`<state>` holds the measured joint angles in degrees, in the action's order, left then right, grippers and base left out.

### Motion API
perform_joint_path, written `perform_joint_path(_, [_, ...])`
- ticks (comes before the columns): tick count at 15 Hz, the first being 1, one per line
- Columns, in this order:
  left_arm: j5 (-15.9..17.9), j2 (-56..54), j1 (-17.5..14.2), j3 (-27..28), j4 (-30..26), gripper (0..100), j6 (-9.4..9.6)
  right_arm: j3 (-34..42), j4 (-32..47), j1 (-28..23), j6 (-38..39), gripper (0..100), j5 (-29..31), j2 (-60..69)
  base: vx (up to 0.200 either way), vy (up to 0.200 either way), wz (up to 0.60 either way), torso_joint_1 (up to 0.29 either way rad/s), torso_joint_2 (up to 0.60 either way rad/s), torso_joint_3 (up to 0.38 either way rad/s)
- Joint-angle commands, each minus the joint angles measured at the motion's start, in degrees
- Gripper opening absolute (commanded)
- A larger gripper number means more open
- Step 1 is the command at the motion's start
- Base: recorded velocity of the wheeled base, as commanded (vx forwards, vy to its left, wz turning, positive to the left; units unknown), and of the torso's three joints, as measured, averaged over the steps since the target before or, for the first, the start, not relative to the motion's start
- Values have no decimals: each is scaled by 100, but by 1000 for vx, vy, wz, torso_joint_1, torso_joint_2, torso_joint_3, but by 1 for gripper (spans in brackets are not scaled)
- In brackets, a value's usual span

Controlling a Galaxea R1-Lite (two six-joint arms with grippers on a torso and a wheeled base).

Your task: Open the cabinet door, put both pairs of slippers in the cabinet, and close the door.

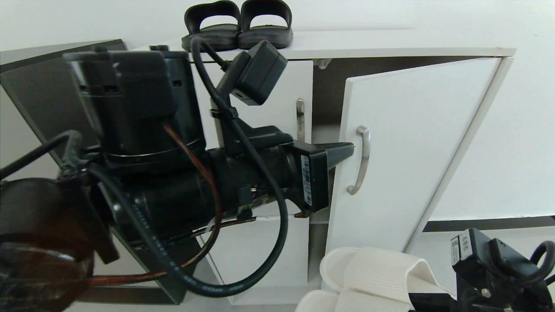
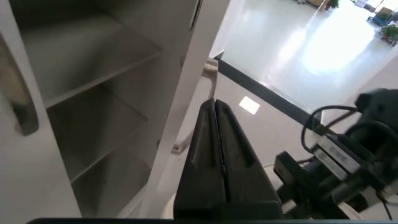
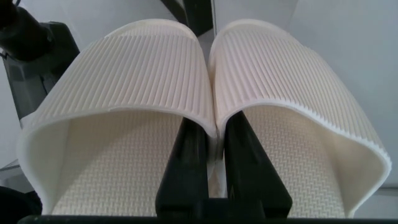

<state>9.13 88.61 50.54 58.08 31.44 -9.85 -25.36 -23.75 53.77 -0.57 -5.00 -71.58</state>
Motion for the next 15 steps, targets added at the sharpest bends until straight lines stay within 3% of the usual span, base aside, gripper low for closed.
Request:
perform_joint_path(1, [36,-556,8,-358,-15,0,-8,22,2,46,-4,0,-1,48,0,0,0,0,0,0])
perform_joint_path(4, [168,-485,-317,-279,11,0,-17,31,10,54,-4,0,-1,39,0,0,0,0,0,0])
perform_joint_path(7, [546,156,-712,318,38,0,-35,22,10,72,-4,0,8,-5,0,0,0,0,0,0])
perform_joint_path(10, [520,815,-774,1004,38,0,-184,4,28,54,-4,0,34,-40,0,0,0,0,0,0])
perform_joint_path(15, [520,1308,-748,1496,11,0,-184,22,406,133,-13,0,34,13,0,0,0,0,0,0])
